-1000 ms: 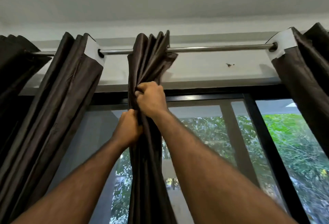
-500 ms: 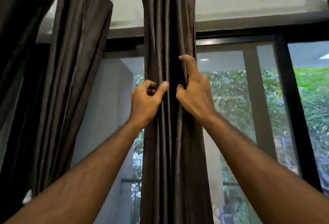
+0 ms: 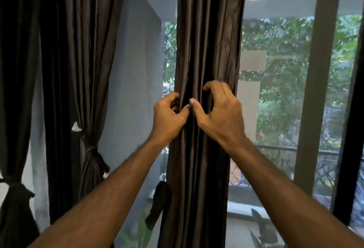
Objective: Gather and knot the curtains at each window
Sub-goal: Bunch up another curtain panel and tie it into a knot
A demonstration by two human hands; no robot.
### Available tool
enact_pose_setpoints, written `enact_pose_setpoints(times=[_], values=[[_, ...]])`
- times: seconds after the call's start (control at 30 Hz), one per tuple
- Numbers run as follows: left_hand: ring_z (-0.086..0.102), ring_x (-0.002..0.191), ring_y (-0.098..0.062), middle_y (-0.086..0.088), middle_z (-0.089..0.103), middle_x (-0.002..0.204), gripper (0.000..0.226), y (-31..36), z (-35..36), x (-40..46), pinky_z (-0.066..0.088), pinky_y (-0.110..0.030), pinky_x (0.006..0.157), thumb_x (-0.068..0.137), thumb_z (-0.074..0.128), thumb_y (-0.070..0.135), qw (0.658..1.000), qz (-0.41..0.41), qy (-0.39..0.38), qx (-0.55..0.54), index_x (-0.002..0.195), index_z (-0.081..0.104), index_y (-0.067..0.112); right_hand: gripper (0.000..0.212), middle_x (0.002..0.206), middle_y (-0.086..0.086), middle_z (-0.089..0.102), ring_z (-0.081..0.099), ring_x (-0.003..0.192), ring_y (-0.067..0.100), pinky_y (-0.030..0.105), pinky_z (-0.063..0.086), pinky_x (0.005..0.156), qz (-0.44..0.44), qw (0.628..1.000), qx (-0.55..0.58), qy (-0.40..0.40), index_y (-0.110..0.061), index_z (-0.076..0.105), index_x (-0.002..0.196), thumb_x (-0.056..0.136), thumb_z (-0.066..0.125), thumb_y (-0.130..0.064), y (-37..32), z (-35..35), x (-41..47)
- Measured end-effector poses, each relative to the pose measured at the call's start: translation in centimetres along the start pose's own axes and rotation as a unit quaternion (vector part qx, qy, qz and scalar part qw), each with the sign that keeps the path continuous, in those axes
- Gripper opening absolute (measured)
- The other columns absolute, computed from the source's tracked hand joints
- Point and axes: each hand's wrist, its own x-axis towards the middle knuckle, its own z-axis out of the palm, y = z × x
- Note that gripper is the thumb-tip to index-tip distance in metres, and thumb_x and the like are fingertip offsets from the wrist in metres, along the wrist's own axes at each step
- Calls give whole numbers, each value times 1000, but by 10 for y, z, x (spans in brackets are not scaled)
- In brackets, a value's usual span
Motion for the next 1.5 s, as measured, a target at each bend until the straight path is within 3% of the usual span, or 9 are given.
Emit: enact_pose_setpoints(times=[0.1, 0.23, 0.47, 0.67, 0.77, 0.87, 1.03, 1.27, 1.5], values=[[70, 75, -40, -13, 73, 82, 30, -16, -6, -34, 57, -60, 66, 82, 70, 36, 1000, -30, -6, 1, 95, 71, 8, 47, 114, 3, 62, 64, 91, 20, 26, 49, 70, 17, 999, -2, -27, -12, 58, 120, 86, 73, -42, -3, 8, -31], [65, 65, -13, 2, 69, 70, 8, -34, -10, -73, 56, -39, 58, 87, 75, 12, 997, -70, -20, -14, 83, 69, 16, 48, 113, 6, 59, 64, 86, 26, 36, 56, 64, 25, 999, -10, -40, -14, 56, 120, 85, 73, -41, -8, 21, -70], [75, 82, -23, -2, 76, 88, 19, -56, -21, -124, 62, -49, 74, 83, 82, 12, 991, -117, -46, -40, 99, 72, 11, 29, 130, 19, 55, 64, 85, 35, 38, 57, 64, 116, 991, -33, -50, -13, 60, 103, 88, 72, -34, -11, 38, -138], [73, 78, -29, -7, 74, 84, 33, -70, -29, -175, 60, -50, 70, 78, 83, 33, 988, -147, -29, -34, 97, 73, 9, 18, 142, 23, 49, 62, 107, 36, 44, 59, 77, 188, 980, -3, -60, -11, 66, 101, 92, 68, -27, -21, 53, -197], [65, 61, -25, -4, 68, 68, 14, -78, -37, -191, 55, -46, 56, 87, 80, 16, 992, -128, -6, -6, 81, 71, 7, 16, 146, 17, 46, 60, 113, 29, 33, 55, 87, 205, 978, 4, -24, -11, 70, 100, 95, 64, -25, -23, 54, -210], [52, 49, -25, -6, 55, 55, 29, -91, -44, -199, 44, -44, 48, 89, 77, 9, 990, -120, 50, 46, 67, 59, 4, 19, 147, 16, 45, 57, 123, 32, 43, 55, 96, 234, 972, -6, -3, -13, 74, 106, 98, 62, -26, -25, 56, -219], [46, 46, -13, 3, 49, 53, 35, -95, -47, -215, 41, -38, 45, 90, 76, 19, 993, -73, 29, 83, 65, 52, 15, 19, 144, 12, 48, 56, 127, 27, 46, 52, 101, 274, 962, 11, 10, -15, 76, 106, 101, 62, -27, -38, 61, -236], [48, 49, -4, 7, 54, 56, 27, -95, -47, -219, 41, -28, 47, 92, 73, 21, 995, -66, 24, 72, 70, 63, 9, 14, 148, 16, 44, 46, 128, 37, 52, 44, 98, 274, 956, -108, 15, -17, 78, 101, 89, 72, -22, -49, 43, -249], [66, 61, -15, -2, 71, 75, 17, -63, -48, -220, 54, -40, 54, 95, 70, 20, 993, -47, 52, 98, 92, 73, 4, 17, 148, 16, 48, 44, 125, 39, 54, 43, 98, 191, 968, -163, 5, -19, 77, 102, 86, 74, -19, -65, 26, -251]])
